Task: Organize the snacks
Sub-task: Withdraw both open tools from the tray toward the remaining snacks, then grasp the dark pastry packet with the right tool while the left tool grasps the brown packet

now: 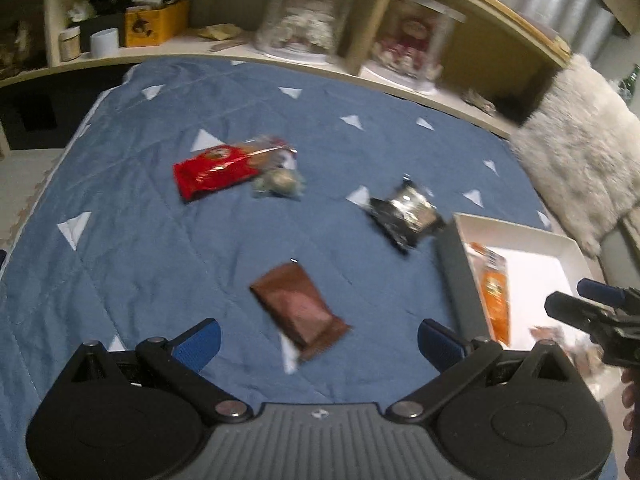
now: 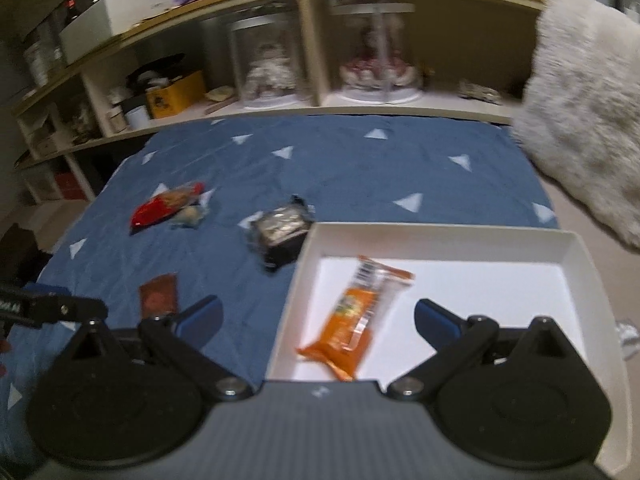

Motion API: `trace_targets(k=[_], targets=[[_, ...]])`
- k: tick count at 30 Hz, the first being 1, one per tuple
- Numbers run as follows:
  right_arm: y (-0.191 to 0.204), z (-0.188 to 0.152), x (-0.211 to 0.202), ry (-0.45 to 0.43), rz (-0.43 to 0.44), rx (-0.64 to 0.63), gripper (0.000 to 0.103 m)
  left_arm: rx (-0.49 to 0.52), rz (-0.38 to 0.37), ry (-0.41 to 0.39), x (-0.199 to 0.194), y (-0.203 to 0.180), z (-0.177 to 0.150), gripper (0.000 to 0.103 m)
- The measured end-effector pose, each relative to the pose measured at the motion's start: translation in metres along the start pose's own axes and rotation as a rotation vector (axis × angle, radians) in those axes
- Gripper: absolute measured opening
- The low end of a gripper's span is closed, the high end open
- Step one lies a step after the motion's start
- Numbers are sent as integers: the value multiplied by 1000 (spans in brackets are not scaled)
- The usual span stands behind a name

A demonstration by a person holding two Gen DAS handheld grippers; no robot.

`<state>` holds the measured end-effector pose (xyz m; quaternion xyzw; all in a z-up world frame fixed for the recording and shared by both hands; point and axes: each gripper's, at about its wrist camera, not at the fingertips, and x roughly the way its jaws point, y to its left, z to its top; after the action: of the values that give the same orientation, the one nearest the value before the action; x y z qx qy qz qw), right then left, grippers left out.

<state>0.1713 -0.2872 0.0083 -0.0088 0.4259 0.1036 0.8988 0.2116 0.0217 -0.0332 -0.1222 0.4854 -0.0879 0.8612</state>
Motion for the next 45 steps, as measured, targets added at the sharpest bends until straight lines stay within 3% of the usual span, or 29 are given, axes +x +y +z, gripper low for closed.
trace_targets(k=[7, 11, 15, 20, 24, 30, 35, 40, 45], targets=[[24, 11, 24, -48, 53, -17, 103, -90, -22, 15, 29, 16, 3, 103], [25, 16, 43, -63, 61, -19, 103, -132, -4, -16, 50, 12, 3, 103], [23, 16, 60, -68, 68, -54, 103, -84, 19, -17, 71, 2, 6, 103], [17, 21, 78, -83, 80, -92, 103, 70, 131, -49, 87, -12, 3, 103], [14, 30, 93, -98, 102, -102, 103, 124, 143, -43, 97, -15, 1, 103], [1, 54, 119, -76, 194, 53, 103, 141, 112, -59, 105, -16, -2, 103], [-1, 71, 142, -68, 201, 96, 103, 182, 163, -9, 111, -15, -5, 103], [-6, 82, 161, -26, 227, 153, 103, 190, 166, 17, 110, -12, -3, 103], [-11, 84, 178, -4, 181, 180, 103, 231, 177, 42, 112, -13, -7, 103]])
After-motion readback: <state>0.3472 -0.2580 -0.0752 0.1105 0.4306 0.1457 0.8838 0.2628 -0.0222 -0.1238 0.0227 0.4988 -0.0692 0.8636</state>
